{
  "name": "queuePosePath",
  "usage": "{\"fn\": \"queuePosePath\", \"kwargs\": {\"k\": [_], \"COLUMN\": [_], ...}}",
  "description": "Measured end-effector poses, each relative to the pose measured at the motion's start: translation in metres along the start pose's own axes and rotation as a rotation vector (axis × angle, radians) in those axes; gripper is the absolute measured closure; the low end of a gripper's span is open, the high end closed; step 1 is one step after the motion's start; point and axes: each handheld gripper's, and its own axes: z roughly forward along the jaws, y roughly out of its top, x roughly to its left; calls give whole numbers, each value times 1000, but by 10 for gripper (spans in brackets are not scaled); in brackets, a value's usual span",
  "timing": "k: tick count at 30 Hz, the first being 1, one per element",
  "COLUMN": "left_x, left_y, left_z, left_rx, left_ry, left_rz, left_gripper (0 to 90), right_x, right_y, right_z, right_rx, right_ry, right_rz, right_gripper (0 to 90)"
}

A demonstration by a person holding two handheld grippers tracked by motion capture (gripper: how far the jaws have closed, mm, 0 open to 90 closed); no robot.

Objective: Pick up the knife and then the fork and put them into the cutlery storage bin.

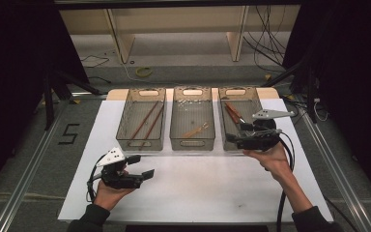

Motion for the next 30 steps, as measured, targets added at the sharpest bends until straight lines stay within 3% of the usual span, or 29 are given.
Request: {"fn": "queuePosePath", "kwargs": {"k": [9,12,24,30], "left_x": [0,0,0,0], "left_y": [0,0,0,-1], "left_z": [0,0,0,-1], "left_rx": [0,1,12,10], "left_ry": [-6,-6,-10,-10], "left_rz": [-6,-5,-3,-4], "left_gripper": [165,164,164,164], "right_x": [12,16,30,37], "right_y": [-23,-33,-79,-93], "right_z": [-6,-8,-19,-22], "right_rx": [-27,-35,-68,-70], "right_ry": [27,58,63,48], "right_rz": [12,19,42,36], "right_gripper": [234,228,222,222]}}
